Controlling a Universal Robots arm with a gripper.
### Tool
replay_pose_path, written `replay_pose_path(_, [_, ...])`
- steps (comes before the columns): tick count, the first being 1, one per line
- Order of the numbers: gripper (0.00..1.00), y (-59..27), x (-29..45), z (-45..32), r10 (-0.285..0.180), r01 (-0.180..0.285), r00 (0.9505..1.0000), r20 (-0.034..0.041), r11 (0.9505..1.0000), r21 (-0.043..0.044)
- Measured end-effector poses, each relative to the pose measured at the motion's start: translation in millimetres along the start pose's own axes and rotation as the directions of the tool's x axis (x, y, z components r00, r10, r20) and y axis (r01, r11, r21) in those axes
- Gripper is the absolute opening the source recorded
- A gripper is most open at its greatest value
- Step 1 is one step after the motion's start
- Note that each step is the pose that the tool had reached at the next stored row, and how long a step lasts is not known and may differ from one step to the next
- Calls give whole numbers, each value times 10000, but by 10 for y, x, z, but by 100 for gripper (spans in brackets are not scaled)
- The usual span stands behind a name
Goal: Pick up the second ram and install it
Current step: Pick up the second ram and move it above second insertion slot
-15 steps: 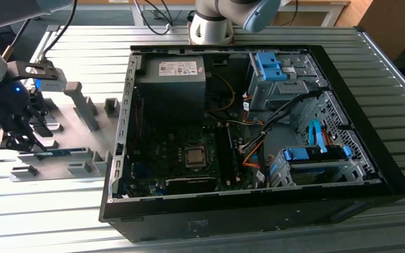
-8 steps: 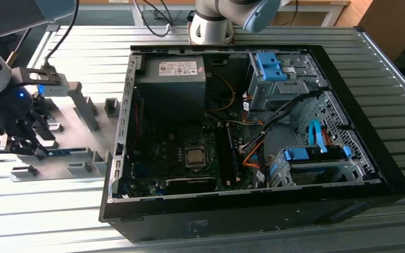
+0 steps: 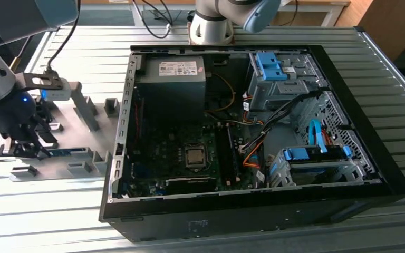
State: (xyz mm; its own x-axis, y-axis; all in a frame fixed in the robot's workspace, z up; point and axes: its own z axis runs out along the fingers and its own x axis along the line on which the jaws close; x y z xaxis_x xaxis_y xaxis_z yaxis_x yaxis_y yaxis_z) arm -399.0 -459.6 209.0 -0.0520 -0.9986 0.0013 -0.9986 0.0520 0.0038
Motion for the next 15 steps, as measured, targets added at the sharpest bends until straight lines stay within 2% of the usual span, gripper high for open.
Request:
replay_pose_path(2, [42, 0, 0, 2, 0, 0, 10000, -2, 10000, -2])
replay_pose_path(3, [35, 0, 0, 6, 0, 0, 10000, 0, 10000, 1])
replay_pose_path(15, [33, 12, 11, 109, -1, 1, 10000, 1, 10000, 8])
